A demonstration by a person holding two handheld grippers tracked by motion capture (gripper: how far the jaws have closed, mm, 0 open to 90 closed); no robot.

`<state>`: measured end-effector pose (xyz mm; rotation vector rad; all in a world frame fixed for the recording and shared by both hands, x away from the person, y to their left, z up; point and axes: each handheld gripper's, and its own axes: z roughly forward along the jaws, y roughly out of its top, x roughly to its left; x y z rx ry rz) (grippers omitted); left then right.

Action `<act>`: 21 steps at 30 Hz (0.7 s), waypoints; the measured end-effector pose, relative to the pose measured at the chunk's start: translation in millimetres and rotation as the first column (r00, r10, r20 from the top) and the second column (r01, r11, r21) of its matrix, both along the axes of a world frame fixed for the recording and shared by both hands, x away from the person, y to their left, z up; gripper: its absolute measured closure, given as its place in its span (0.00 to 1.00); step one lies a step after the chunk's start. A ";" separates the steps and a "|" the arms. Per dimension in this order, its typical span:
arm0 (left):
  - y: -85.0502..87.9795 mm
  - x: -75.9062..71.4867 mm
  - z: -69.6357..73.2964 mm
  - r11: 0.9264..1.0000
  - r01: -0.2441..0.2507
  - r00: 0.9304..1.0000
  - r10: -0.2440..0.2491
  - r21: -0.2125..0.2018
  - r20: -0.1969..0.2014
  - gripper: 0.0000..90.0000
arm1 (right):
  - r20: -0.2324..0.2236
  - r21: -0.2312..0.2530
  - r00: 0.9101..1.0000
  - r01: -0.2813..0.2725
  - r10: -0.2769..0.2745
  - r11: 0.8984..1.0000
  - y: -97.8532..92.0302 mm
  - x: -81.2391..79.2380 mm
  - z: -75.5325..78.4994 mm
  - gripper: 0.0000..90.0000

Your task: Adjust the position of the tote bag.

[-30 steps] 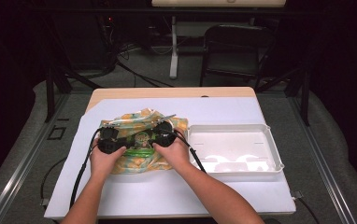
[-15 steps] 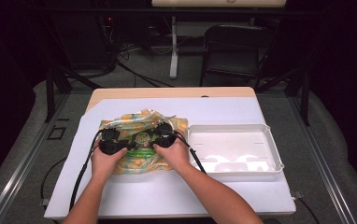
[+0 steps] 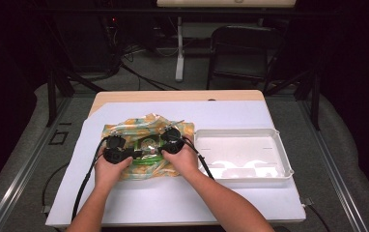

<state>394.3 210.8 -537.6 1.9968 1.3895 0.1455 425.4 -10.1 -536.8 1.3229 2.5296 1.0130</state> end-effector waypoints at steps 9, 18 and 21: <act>1.3 3.2 -5.2 0.999 -0.019 1.000 0.018 -0.051 -0.022 0.57 | 0.015 -0.002 1.000 0.004 -0.004 1.000 0.1 -3.1 -0.6 0.86; 1.6 10.1 -12.0 0.993 -0.039 0.996 0.031 -0.109 -0.078 0.53 | 0.009 0.018 1.000 0.015 -0.015 1.000 -1.0 -3.3 -2.3 0.87; 1.2 11.1 -12.8 0.992 -0.046 0.996 0.036 -0.120 -0.084 0.52 | 0.013 0.027 1.000 0.019 -0.019 0.999 -1.5 -3.3 -3.3 0.87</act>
